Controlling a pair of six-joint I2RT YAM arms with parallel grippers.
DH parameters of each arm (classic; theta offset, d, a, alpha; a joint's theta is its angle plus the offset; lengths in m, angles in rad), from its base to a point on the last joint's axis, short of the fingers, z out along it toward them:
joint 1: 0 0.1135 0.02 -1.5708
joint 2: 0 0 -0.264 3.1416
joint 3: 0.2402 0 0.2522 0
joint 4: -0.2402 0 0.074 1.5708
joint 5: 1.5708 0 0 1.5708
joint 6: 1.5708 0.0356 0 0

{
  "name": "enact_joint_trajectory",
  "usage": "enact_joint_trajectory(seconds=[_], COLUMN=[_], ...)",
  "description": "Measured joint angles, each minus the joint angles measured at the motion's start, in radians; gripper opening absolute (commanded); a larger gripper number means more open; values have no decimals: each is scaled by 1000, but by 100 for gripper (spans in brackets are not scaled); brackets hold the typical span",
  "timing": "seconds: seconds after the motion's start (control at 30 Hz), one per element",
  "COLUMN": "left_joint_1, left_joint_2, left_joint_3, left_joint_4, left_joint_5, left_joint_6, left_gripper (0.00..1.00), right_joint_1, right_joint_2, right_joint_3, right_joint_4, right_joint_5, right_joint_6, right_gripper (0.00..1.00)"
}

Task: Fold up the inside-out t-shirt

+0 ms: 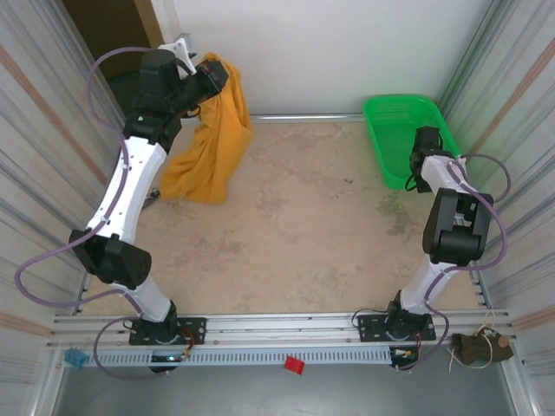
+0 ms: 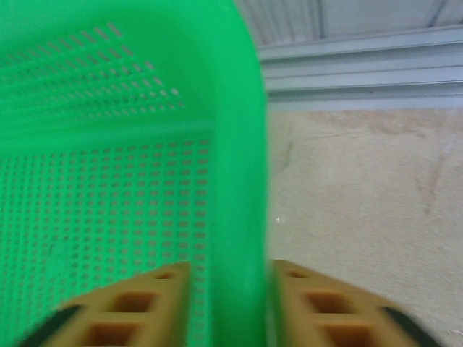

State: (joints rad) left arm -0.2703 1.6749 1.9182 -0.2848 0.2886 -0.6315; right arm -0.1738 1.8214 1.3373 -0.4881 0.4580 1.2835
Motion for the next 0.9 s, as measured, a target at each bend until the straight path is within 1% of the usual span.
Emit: enact_joint_trajectory(seconds=[0.03, 0.07, 0.2, 0.3, 0.4, 0.43, 0.47, 0.5, 0.53, 0.57, 0.63, 0.67, 0.73, 0.77, 0.8, 0.9], left_joint_1=[-7, -15, -48, -75, -117, -139, -158, -187, -217, -241, -288, -300, -304, -293, -271, -197], left_joint_2=[0, 0, 0, 0, -17, -31, -43, -58, -72, -84, -109, -121, -152, -166, -177, -179], left_joint_3=[-3, -6, -16, -24, -95, -151, -202, -273, -352, -423, -585, -650, -783, -819, -844, -837], left_joint_4=[-3, -6, -26, -48, -48, -40, -35, -29, -21, -16, -8, -9, -31, -47, -75, -105], left_joint_5=[0, 0, 12, 35, 44, 43, 41, 35, 28, 20, -10, -30, -98, -124, -154, -208], left_joint_6=[7, 15, 53, 91, 140, 158, 169, 185, 197, 206, 211, 208, 200, 189, 171, 127], left_gripper=[0, 0, 0, 0, 0, 5, 15, 31, 49, 58, 74, 79, 81, 81, 82, 83], right_joint_1=[-2, 0, 33, 74, 128, 148, 170, 192, 214, 233, 272, 286, 317, 328, 343, 388], right_joint_2=[-3, -9, -76, -169, -278, -310, -337, -357, -372, -377, -370, -363, -322, -296, -261, -142], right_joint_3=[0, -5, -19, -19, -19, -19, -19, -18, -15, -11, -6, -5, -2, 3, 10, 31], right_joint_4=[10, 29, 55, 71, 89, 96, 101, 103, 102, 99, 92, 87, 63, 52, 40, 11], right_joint_5=[-28, -51, -140, -205, -264, -283, -304, -327, -351, -373, -425, -446, -502, -524, -549, -594], right_joint_6=[-38, -70, -175, -235, -301, -326, -353, -380, -412, -441, -507, -533, -587, -603, -620, -662], right_gripper=[86, 89, 91, 90, 89, 89, 89, 89, 89, 89, 88, 87, 85, 84, 83, 82])
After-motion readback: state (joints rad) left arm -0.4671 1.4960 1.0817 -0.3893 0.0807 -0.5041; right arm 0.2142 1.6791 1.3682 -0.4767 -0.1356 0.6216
